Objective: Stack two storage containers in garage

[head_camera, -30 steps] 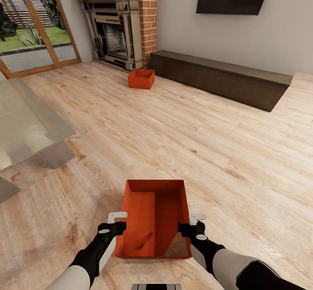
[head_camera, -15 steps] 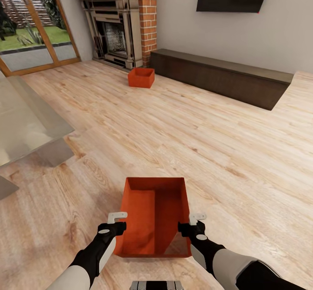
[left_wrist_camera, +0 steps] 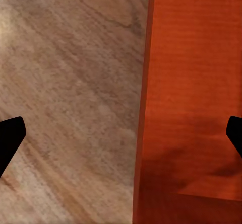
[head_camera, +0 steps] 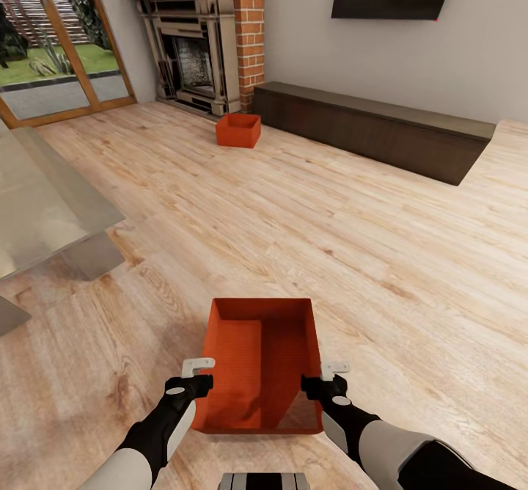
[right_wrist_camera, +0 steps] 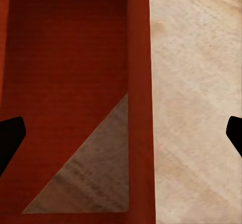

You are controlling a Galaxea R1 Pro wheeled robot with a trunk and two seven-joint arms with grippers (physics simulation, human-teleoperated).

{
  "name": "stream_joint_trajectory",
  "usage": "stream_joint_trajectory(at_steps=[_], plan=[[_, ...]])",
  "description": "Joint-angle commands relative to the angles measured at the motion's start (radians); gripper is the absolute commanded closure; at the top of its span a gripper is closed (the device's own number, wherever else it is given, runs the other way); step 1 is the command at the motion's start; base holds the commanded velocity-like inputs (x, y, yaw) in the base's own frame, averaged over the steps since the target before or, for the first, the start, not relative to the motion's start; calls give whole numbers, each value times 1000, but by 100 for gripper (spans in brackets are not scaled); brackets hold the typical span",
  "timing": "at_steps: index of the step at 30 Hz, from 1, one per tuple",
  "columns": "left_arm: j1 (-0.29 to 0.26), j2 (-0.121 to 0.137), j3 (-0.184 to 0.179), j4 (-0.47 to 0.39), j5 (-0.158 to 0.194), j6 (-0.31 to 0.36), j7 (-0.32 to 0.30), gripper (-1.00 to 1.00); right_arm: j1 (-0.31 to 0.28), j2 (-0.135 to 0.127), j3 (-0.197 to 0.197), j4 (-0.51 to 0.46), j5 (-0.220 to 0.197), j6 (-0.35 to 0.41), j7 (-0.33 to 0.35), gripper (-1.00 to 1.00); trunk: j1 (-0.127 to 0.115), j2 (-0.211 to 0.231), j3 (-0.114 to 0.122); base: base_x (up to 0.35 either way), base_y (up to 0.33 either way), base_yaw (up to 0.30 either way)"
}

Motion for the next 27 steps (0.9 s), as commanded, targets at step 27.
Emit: stream_joint_trajectory(at_steps=[27], plan=[[0,0,-4,-2,6,5,6,-100,0,-13,10,1,-4,-3,-3,-100,0,0,-1,0,0,0]])
